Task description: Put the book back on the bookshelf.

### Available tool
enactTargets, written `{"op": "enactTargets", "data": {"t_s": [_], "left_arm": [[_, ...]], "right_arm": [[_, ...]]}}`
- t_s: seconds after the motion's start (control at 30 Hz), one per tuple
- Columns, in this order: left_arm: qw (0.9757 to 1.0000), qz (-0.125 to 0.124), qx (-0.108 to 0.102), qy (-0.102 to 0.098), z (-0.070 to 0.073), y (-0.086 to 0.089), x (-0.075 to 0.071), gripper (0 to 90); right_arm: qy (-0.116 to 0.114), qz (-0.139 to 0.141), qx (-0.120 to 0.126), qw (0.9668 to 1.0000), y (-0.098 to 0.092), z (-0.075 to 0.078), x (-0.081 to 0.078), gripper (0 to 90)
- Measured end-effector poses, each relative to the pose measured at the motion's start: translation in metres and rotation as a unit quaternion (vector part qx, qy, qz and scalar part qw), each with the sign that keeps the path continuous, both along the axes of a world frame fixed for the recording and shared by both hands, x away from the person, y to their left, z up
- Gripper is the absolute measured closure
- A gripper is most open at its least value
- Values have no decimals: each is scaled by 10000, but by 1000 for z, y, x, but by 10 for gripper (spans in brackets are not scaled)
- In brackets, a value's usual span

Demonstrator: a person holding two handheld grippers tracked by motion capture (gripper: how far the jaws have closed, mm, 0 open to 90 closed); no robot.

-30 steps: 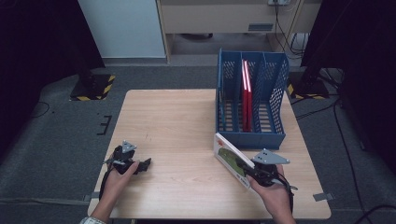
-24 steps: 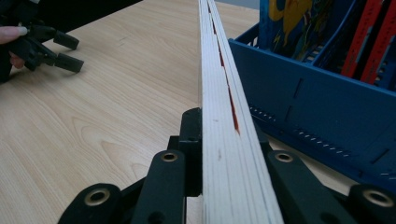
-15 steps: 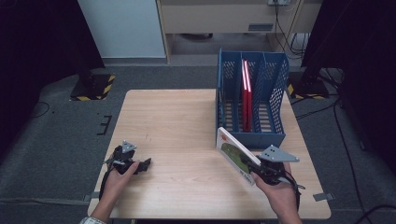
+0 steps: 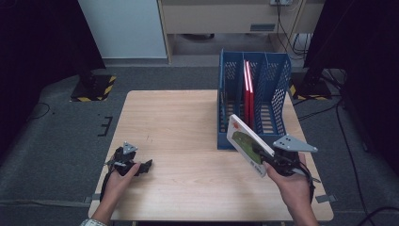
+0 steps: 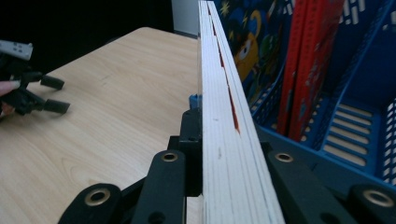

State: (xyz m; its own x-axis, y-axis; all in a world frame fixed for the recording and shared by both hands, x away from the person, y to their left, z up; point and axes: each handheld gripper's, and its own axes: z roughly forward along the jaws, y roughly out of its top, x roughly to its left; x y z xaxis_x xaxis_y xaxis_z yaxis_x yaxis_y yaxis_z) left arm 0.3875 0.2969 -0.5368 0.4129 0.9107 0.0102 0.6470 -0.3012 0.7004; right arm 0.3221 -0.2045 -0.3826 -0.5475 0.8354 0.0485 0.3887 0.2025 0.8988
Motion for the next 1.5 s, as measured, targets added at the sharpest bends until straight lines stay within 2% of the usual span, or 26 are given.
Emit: {"op": "enactTargets", "data": {"t_s": [0.23, 0.43, 0.57, 1.07, 1.5], "left_arm": [[10000, -1, 0, 2, 0, 0, 0, 10], [10000, 2, 0, 2, 0, 0, 0, 9], [10000, 2, 0, 1, 0, 0, 0, 9], [10000, 6, 0, 4, 0, 0, 0, 8], [10000, 5, 7, 11, 0, 0, 0, 4]], "right_arm": [[-48, -221, -48, 9997, -9, 13, 9, 760], [-54, -410, -277, 9988, -15, 20, 19, 760], [-32, -513, -348, 9981, -21, 19, 22, 759], [19, -831, -359, 9959, -36, 20, 34, 760], [30, -1148, -426, 9925, -54, 25, 40, 759]]}}
